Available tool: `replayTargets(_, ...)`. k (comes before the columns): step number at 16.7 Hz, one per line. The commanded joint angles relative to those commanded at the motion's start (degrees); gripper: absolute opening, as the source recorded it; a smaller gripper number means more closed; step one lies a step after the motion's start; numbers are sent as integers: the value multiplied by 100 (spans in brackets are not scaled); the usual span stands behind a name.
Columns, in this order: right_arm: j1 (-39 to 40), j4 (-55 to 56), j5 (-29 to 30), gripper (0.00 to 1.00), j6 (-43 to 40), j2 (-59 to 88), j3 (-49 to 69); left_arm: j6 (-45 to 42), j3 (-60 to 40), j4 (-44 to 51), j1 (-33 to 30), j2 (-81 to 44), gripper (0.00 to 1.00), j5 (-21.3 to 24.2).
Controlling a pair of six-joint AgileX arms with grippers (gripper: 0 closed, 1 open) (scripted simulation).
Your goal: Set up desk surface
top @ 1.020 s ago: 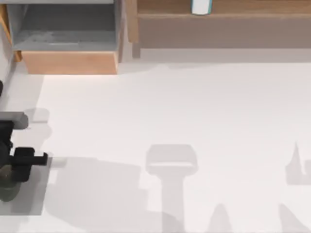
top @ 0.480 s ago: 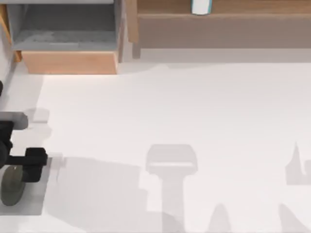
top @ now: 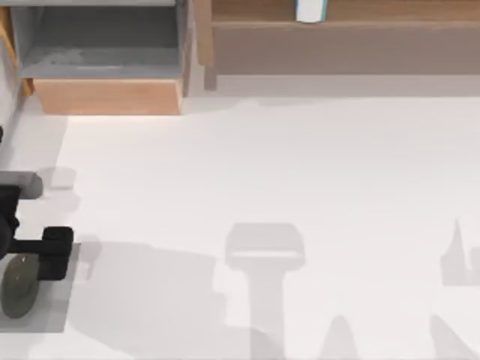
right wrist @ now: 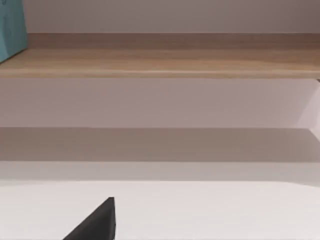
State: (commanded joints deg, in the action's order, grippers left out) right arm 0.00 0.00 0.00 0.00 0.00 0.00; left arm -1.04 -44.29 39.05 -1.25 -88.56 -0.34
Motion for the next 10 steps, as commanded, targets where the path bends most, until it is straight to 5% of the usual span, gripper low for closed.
replayTargets(5, 0, 0, 0, 100, 0, 0, 0, -702, 160, -1038, 576, 38, 100, 357)
replayTargets(10, 0, 0, 0, 100, 0, 0, 0, -2119, 621, -3093, 1638, -130, 100, 1040)
